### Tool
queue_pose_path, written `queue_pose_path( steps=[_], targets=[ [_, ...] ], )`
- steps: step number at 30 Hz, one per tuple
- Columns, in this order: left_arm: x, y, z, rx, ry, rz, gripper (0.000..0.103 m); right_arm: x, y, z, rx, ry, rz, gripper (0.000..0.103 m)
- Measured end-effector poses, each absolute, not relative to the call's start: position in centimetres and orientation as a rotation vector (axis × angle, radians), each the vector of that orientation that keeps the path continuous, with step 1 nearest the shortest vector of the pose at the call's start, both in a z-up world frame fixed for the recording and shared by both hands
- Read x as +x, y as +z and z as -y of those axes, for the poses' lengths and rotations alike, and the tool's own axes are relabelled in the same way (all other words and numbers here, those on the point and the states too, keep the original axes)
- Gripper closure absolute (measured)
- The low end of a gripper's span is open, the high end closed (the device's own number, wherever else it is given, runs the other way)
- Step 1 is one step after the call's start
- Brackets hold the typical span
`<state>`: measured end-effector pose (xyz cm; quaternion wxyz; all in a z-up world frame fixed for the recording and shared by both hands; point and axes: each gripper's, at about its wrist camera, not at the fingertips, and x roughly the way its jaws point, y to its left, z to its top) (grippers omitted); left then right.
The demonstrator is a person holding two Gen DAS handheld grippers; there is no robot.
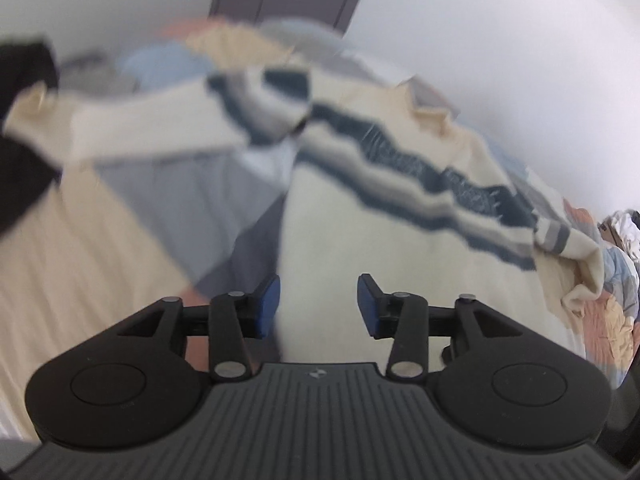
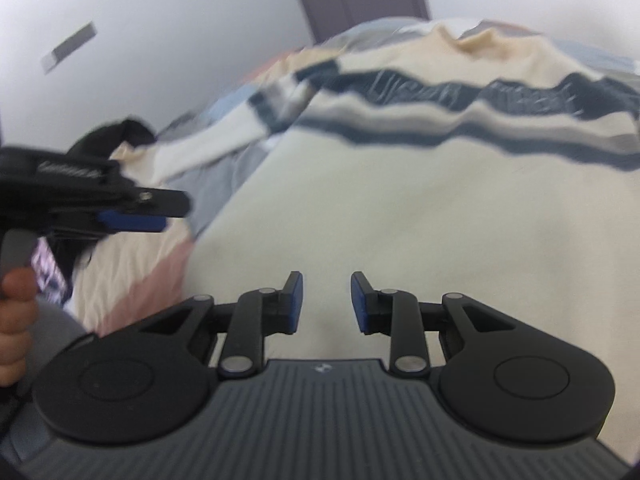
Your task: Fold large clothes
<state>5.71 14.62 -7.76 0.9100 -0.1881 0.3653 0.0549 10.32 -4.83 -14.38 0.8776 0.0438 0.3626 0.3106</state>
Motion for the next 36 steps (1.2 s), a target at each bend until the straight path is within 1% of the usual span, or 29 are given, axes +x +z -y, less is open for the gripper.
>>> queue_pose_path(
  steps=[4, 8, 11, 15, 21, 24, 26, 29, 30, 31, 32, 33, 34, 36],
  targets=[
    [7.6, -5.7, -12.2, -0.306, 0.059, -0.68, 0.043, 12.2, -12.5, 7.9, 0.177, 0.53, -0.694, 0.073],
    [10.6, -5.3, -10.0, -0.285, 0.029, -0.634, 0.035, 13.8, -11.9, 10.6, 0.184, 0.414, -0.659, 0.073],
    [13.0, -6.1, -8.8, -0.27, 0.024, -0.61, 0.032, 14.6, -12.1, 12.2, 0.186, 0.355, -0.645, 0.072],
    [15.4, -8.7, -8.1, -0.308, -0.036, -0.616, 0.023, 15.9, -13.1, 13.0, 0.201, 0.316, -0.67, 0.072],
    [17.5, -13.6, -7.9, -0.323, -0.084, -0.73, 0.022, 18.5, -16.0, 11.9, 0.138, 0.231, -0.786, 0.072],
    [18.1, -15.6, -8.0, -0.298, -0.078, -0.82, 0.022, 19.9, -17.9, 11.8, 0.155, 0.197, -0.873, 0.073],
    [18.5, -16.9, -8.2, -0.304, -0.083, -0.871, 0.022, 20.2, -18.4, 12.1, 0.189, 0.182, -0.891, 0.073],
    [18.3, -16.9, -8.2, -0.283, -0.098, -0.867, 0.022, 20.2, -17.3, 13.4, 0.269, 0.162, -0.869, 0.072],
    [18.2, -16.7, -8.3, -0.295, -0.102, -0.861, 0.022, 20.2, -16.6, 14.2, 0.285, 0.134, -0.842, 0.069],
    [18.1, -16.7, -8.5, -0.309, -0.106, -0.857, 0.022, 20.4, -15.8, 15.0, 0.298, 0.109, -0.817, 0.059],
    [18.0, -16.6, -8.6, -0.32, -0.107, -0.856, 0.022, 20.8, -15.1, 16.1, 0.318, 0.091, -0.793, 0.052],
    [18.0, -16.6, -8.7, -0.33, -0.106, -0.854, 0.022, 21.6, -14.6, 17.4, 0.343, 0.069, -0.781, 0.039],
    [18.0, -16.6, -8.9, -0.341, -0.106, -0.852, 0.022, 22.7, -14.2, 18.8, 0.38, 0.034, -0.782, 0.033],
    [18.0, -16.6, -9.1, -0.368, -0.106, -0.851, 0.022, 25.1, -14.0, 21.9, 0.464, -0.012, -0.773, 0.034]
  ],
)
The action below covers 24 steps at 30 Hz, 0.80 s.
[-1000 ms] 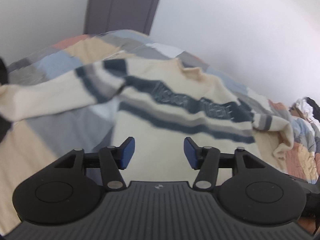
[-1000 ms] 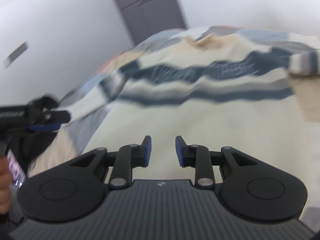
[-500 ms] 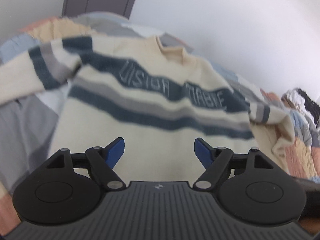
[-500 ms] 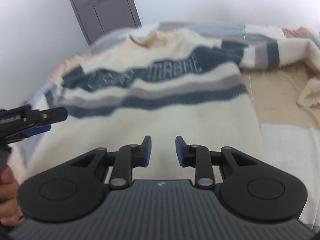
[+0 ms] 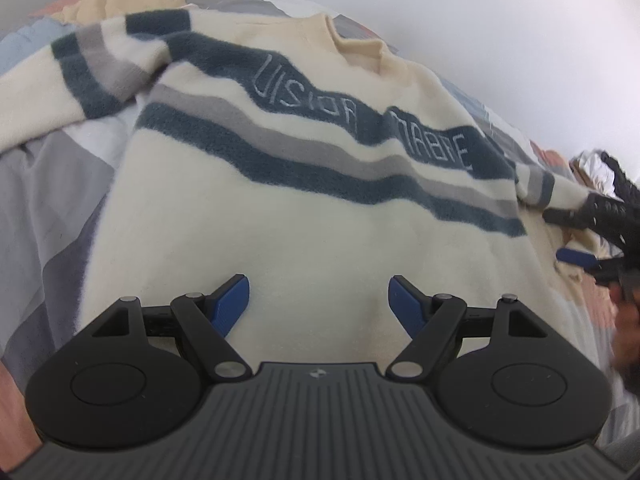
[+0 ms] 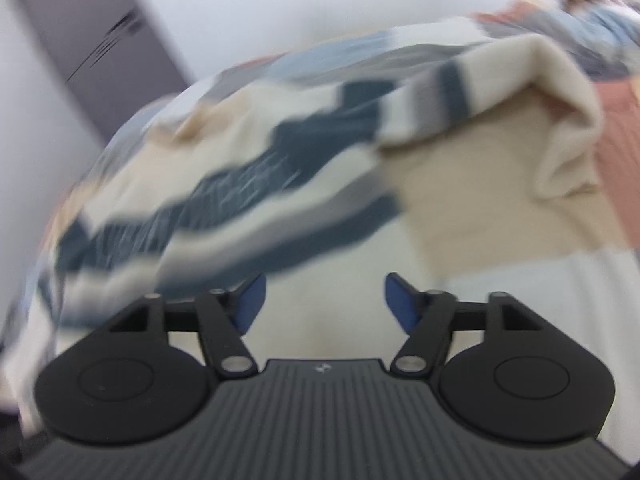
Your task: Fold large clothes
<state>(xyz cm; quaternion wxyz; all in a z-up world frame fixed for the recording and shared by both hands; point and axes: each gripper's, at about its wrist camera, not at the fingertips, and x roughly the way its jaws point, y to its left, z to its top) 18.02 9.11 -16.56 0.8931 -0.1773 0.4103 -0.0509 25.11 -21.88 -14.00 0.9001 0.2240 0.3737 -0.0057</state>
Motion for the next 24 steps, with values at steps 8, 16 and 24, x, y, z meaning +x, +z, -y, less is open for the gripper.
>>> queue_pose_path(
  steps=[8, 16, 24],
  targets=[
    [18.5, -16.6, -9.5, -0.4, -0.096, -0.838, 0.022, 31.5, -17.1, 34.7, 0.61, -0.27, -0.684, 0.035],
    [19.0, -17.1, -8.4, -0.312, -0.088, -0.823, 0.022, 30.0, -15.1, 45.1, 0.411, -0.537, -0.508, 0.036],
    [19.1, -17.1, -7.7, -0.271, -0.068, -0.809, 0.022, 28.5, -13.7, 50.6, 0.625, -0.436, -0.418, 0.033]
  ],
)
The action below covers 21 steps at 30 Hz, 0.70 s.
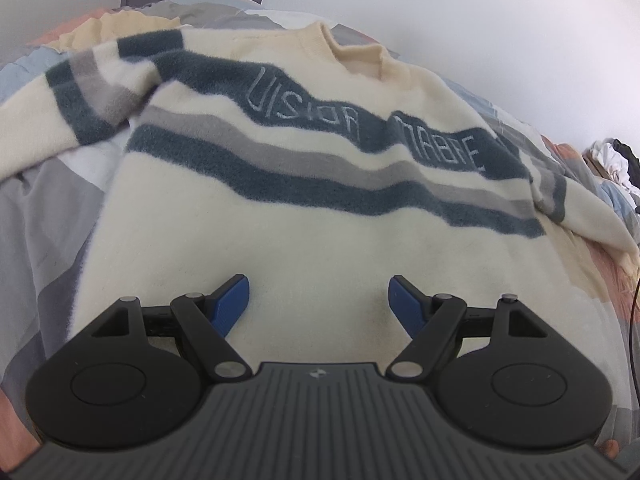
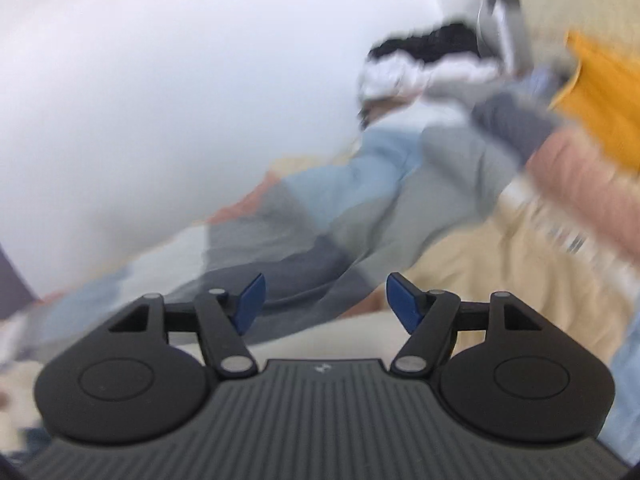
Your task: Fold large clothes
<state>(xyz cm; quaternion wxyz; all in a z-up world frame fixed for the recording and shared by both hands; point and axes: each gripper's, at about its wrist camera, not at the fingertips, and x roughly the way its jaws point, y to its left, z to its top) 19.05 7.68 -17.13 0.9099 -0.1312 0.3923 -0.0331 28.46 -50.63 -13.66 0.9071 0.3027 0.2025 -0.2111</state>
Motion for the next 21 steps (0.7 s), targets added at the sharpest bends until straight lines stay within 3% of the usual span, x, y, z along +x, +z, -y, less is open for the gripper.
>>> queue_pose_path(
  steps=[3, 7, 13, 21],
  targets=[
    [18.9, -17.1, -7.7, -0.28, -0.067, -0.801, 0.022, 26.9, -15.7, 49.3, 0.855, -0.332, -0.392, 0.033],
    [18.8, -17.3, -7.6, -0.277, -0.059, -0.792, 0.022, 27.5, -18.3, 45.4, 0.835, -0.231, -0.483, 0.033],
    [18.7, -17.3, -8.0, -0.299, -0.062, -0.776, 0.022, 31.3, -20.7, 46.5, 0.921, -0.309, -0.44, 0.033],
    [19.5, -17.4, -8.1, -0.317, -0.05, -0.766, 0.022, 36.2, -19.3, 50.4, 0.853, -0.378, -0.396, 0.034]
  ],
)
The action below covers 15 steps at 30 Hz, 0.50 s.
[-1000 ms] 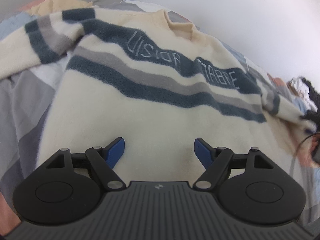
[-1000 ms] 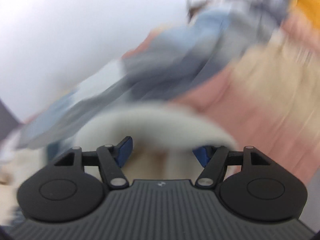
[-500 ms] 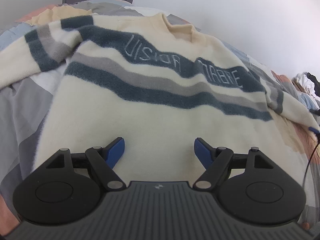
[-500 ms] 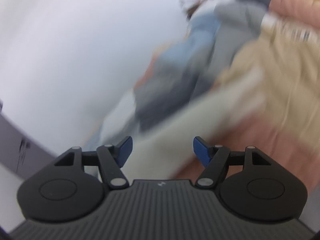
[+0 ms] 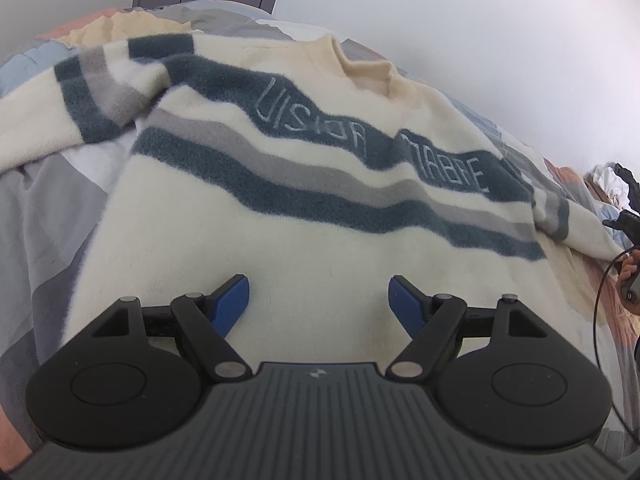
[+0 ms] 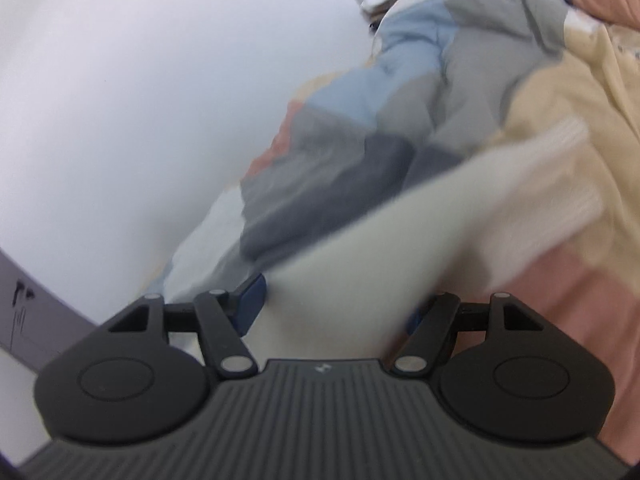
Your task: Fold large clothes
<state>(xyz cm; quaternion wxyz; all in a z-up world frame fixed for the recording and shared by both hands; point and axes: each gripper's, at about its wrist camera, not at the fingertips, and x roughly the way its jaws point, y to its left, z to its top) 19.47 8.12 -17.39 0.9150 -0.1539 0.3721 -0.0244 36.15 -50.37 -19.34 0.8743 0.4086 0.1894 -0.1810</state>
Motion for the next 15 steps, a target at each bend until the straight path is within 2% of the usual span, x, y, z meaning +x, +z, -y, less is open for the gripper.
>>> queue_pose_path(
  steps=[2, 3, 4, 5, 15],
  targets=[
    [19.8, -17.4, -8.0, -0.31, -0.05, -0.765, 0.022, 36.8, -19.0, 51.0, 0.84, -0.414, -0.398, 0.051],
    [20.0, -17.5, -7.9, -0.305, -0.049, -0.765, 0.022, 37.2, -18.4, 50.9, 0.801, -0.438, -0.406, 0.071],
    [20.1, -17.5, -7.9, -0.304, -0.049, -0.765, 0.022, 37.3, -17.8, 50.9, 0.766, -0.448, -0.404, 0.083],
    [20.2, -17.5, -7.9, -0.304, -0.05, -0.765, 0.022, 37.4, -17.1, 50.7, 0.736, -0.447, -0.393, 0.091],
    [19.4, -16.1, -9.5, -0.389, -0.056, -0.745, 0.022, 35.7, -5.5, 43.8, 0.446, -0.218, -0.253, 0.092]
  ],
)
